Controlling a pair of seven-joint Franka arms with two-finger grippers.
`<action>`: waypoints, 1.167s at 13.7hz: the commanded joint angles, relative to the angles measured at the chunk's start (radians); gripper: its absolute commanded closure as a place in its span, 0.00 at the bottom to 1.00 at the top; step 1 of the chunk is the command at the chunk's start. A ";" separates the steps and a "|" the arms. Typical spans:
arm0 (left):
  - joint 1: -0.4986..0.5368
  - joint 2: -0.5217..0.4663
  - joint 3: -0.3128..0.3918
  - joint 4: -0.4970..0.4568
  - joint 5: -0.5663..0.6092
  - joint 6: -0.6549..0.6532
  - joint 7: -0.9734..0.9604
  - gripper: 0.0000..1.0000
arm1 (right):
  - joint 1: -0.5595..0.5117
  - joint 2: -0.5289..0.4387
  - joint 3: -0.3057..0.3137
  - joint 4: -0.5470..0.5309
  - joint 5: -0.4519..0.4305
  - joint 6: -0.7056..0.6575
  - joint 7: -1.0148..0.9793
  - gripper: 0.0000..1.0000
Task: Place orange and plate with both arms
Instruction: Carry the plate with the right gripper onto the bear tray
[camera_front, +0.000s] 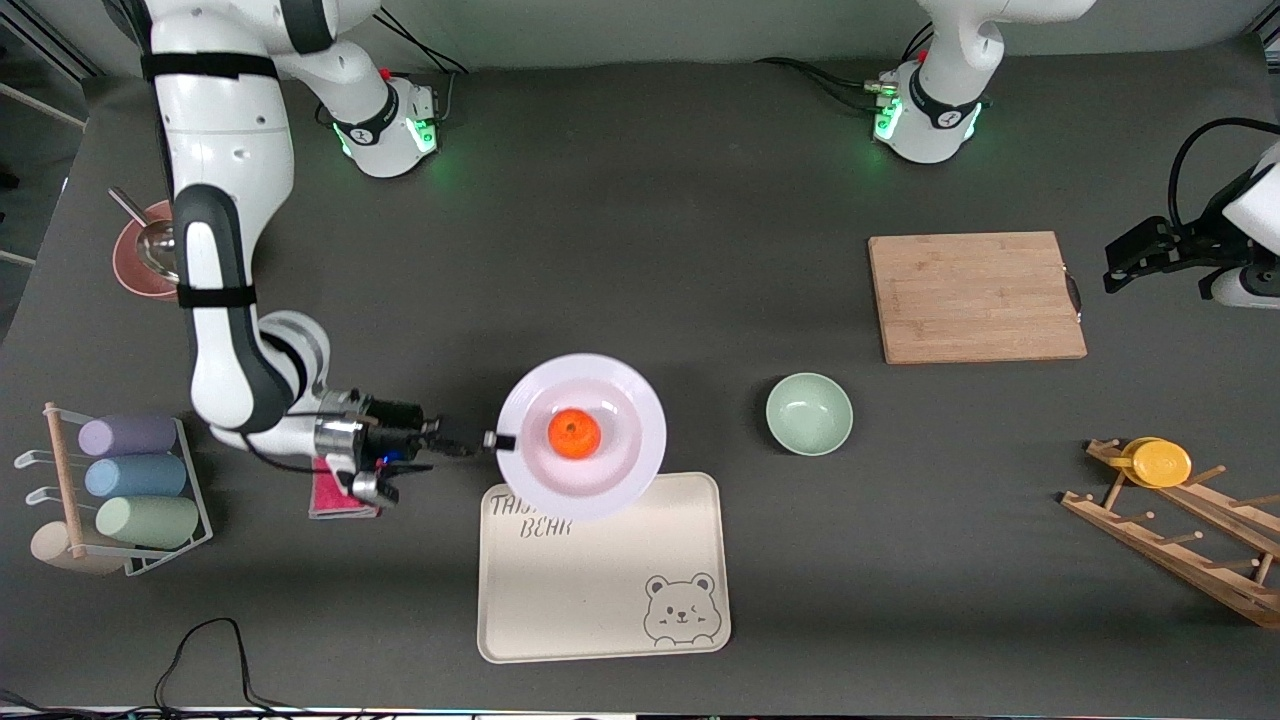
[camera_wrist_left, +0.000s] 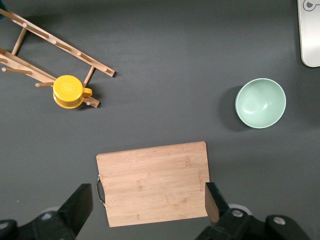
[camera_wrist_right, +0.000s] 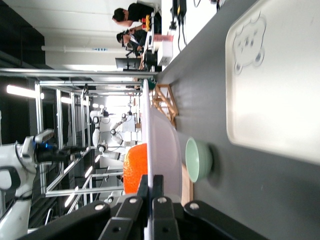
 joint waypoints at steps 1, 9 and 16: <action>-0.006 -0.002 0.003 -0.004 0.004 0.032 0.019 0.00 | -0.062 0.197 0.017 0.317 0.043 -0.036 0.171 1.00; -0.008 0.000 0.004 -0.007 0.025 0.047 0.027 0.00 | -0.074 0.402 0.042 0.539 0.140 0.057 0.132 1.00; -0.011 0.010 0.003 -0.007 0.027 0.053 0.013 0.00 | -0.085 0.497 0.048 0.533 0.146 0.073 -0.015 1.00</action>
